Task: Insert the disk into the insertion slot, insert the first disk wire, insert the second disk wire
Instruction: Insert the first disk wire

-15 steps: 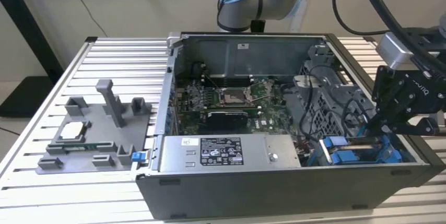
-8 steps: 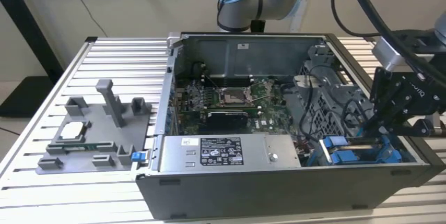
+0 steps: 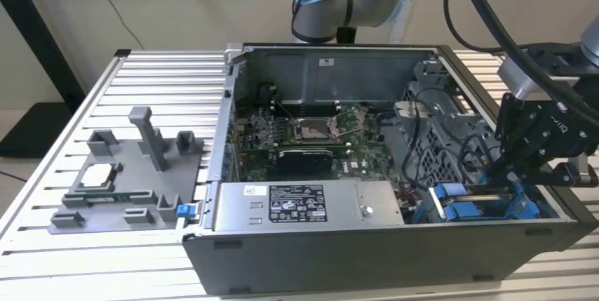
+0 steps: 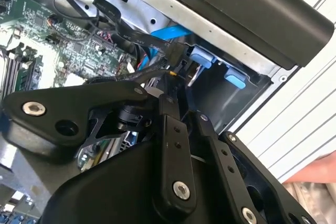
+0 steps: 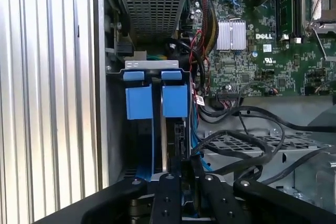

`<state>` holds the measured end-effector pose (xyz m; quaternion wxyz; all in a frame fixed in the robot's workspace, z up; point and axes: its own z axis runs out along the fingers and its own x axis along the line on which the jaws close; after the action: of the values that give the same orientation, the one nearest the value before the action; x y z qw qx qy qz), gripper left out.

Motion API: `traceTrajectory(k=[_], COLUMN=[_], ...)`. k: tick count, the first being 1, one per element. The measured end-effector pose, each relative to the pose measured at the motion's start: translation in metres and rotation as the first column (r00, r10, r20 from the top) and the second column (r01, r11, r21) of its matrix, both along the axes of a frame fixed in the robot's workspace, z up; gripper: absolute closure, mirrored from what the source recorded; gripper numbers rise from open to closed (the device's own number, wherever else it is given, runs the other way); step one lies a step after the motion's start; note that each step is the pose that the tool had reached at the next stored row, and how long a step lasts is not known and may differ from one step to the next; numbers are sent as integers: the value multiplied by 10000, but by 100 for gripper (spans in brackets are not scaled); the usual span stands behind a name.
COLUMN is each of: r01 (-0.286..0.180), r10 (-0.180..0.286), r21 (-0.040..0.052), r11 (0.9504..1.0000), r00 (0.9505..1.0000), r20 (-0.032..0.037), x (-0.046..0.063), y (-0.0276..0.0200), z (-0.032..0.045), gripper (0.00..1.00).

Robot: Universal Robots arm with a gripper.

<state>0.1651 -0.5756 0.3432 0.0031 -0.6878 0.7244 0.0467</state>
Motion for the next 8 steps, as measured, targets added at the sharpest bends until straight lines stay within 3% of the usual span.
traceTrajectory(k=[8], r01=[-6], r10=[6], r21=[12], r11=[10000], r00=[10000], r20=[0], x=[2], y=[3], z=[-24], gripper=[100])
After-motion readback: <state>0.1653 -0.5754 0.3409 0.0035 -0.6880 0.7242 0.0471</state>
